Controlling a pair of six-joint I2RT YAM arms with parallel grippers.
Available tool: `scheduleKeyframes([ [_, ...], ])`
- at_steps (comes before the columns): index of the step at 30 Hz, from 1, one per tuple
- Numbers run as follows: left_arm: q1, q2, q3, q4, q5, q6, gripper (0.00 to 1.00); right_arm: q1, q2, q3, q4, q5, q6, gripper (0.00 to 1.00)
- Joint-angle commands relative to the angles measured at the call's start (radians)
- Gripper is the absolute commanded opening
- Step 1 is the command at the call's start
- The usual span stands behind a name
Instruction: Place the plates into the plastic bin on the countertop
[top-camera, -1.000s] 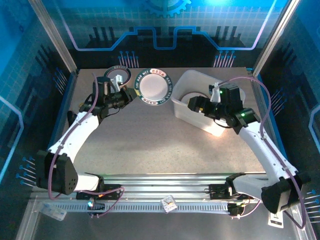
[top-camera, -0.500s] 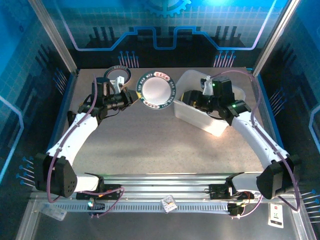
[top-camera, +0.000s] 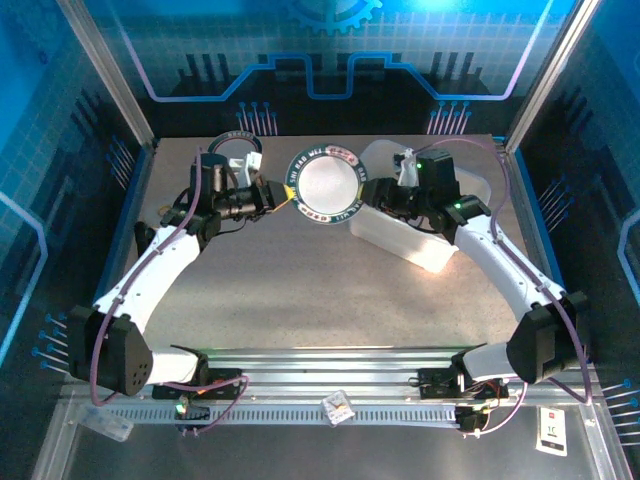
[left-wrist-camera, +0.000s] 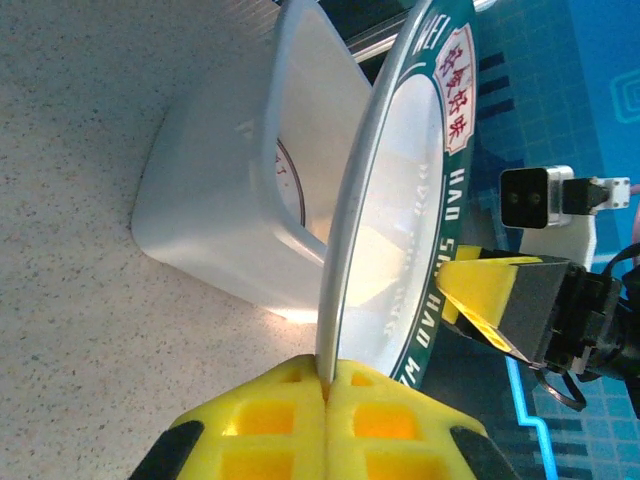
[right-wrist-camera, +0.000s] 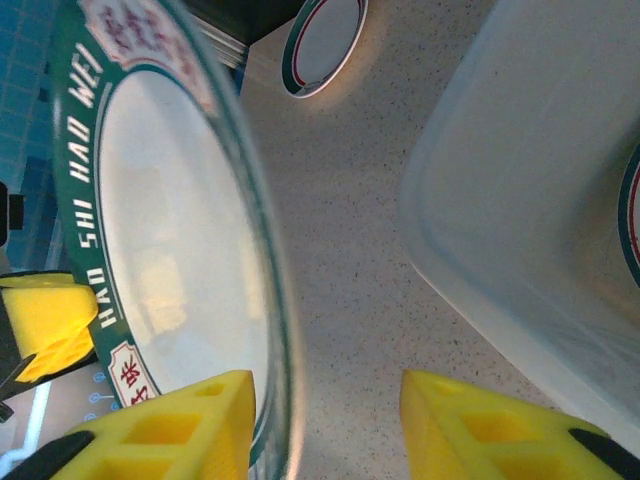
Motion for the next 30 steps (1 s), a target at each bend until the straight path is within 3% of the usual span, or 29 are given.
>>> scheduleKeyframes([
  [1, -0.007, 0.007, 0.047, 0.071, 0.047, -0.01, 0.0, 0.011, 0.009, 0.015, 0.042, -0.02, 0.017, 0.41],
  [21, -0.031, 0.018, 0.054, 0.039, 0.028, 0.024, 0.02, 0.009, -0.01, -0.025, 0.103, -0.045, 0.092, 0.03],
  [25, -0.032, 0.03, 0.057, 0.029, 0.024, 0.033, 0.24, 0.007, -0.012, -0.023, 0.101, -0.03, 0.102, 0.0],
  [30, -0.028, 0.042, 0.07, 0.015, -0.007, 0.042, 0.66, -0.014, -0.028, -0.021, 0.112, -0.019, 0.117, 0.0],
])
